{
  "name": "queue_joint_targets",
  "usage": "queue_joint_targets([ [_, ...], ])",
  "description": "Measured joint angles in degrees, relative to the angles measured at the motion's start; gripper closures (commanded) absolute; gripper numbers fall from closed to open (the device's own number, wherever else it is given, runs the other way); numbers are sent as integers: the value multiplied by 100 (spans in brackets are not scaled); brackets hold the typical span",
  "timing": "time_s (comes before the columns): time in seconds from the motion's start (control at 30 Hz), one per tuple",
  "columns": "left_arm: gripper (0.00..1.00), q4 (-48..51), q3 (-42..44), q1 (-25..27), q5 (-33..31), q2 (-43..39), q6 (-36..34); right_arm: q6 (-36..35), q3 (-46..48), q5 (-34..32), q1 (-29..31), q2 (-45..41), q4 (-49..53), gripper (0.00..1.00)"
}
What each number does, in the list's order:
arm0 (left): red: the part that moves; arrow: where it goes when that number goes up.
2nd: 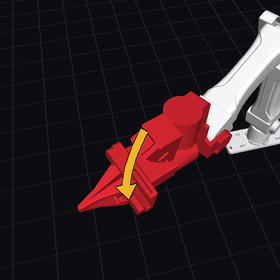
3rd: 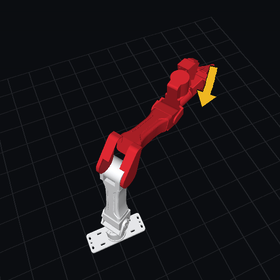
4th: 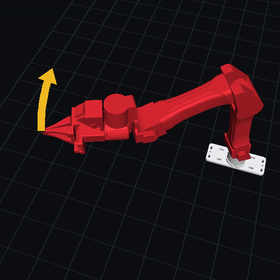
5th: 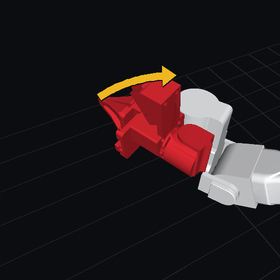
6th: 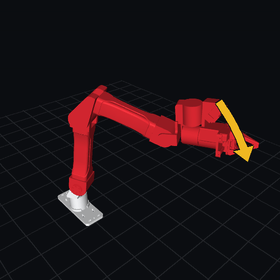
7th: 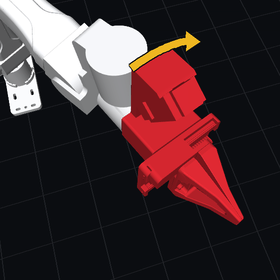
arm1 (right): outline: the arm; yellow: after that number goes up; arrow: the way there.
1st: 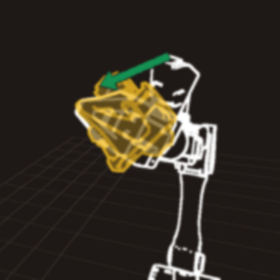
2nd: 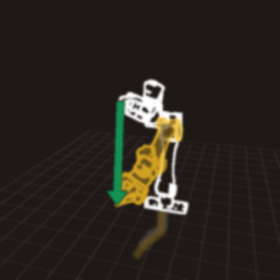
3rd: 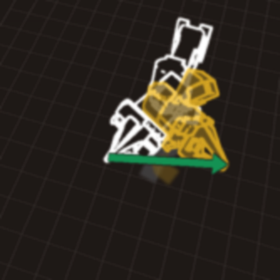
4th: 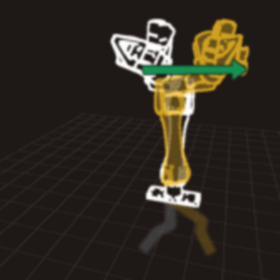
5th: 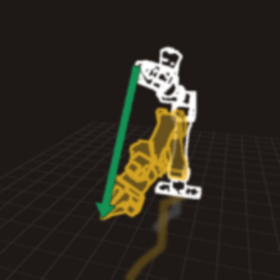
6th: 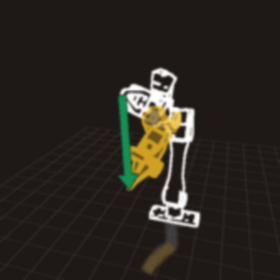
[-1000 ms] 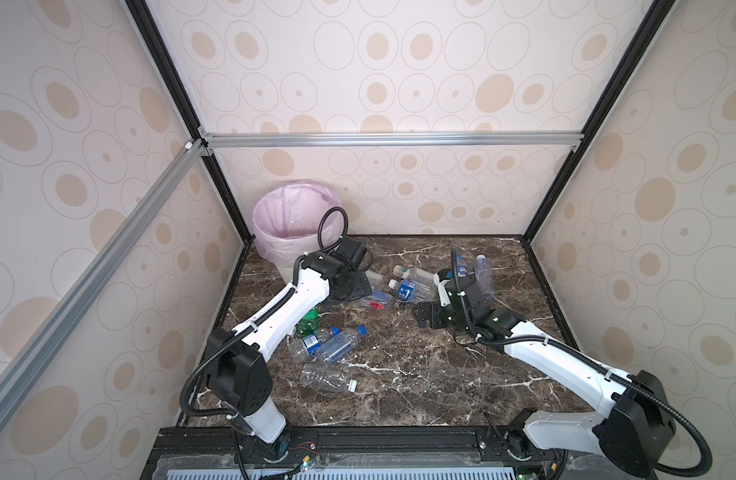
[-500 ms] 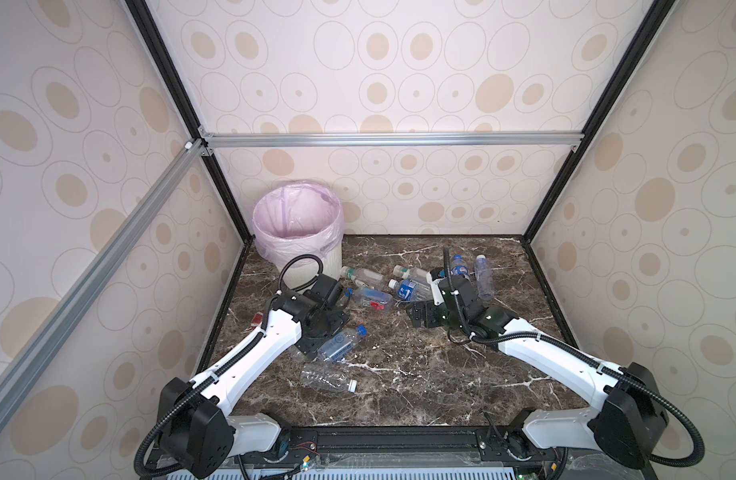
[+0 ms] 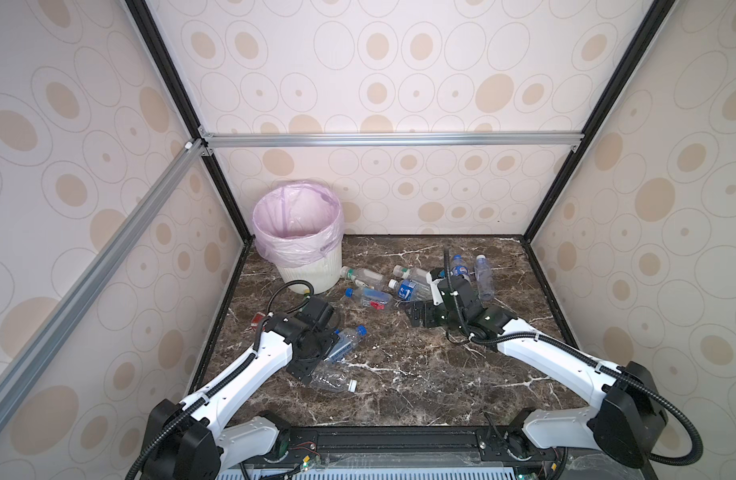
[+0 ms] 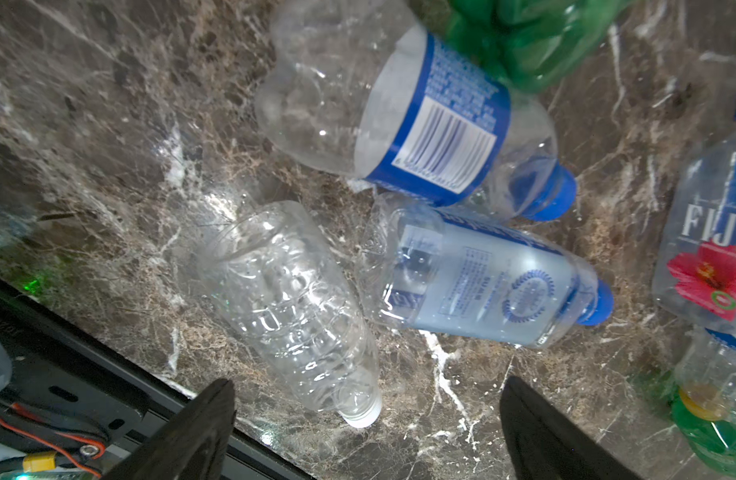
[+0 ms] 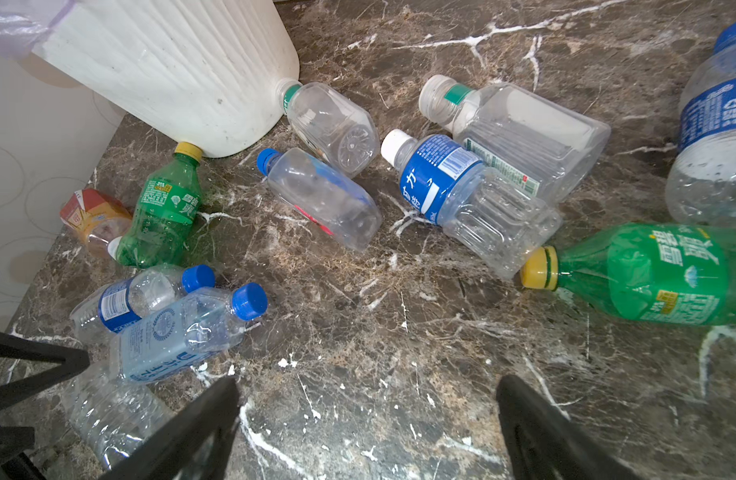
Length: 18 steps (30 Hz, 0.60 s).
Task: Throw the plastic bottles in the bin
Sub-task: 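Lower the left gripper onto a clear bottle near the robot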
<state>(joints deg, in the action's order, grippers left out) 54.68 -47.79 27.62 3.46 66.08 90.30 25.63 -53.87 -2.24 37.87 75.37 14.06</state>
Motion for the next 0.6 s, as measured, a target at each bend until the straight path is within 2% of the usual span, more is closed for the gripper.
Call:
queue_joint_targets([
  [0.2, 1, -444, 584, -2, 317, -76, 13, 68, 28, 55, 9, 79, -42, 0],
  [0.6, 1, -1292, 793, 4, 531, 197, -138, 92, 66, 79, 17, 111, -72, 0],
])
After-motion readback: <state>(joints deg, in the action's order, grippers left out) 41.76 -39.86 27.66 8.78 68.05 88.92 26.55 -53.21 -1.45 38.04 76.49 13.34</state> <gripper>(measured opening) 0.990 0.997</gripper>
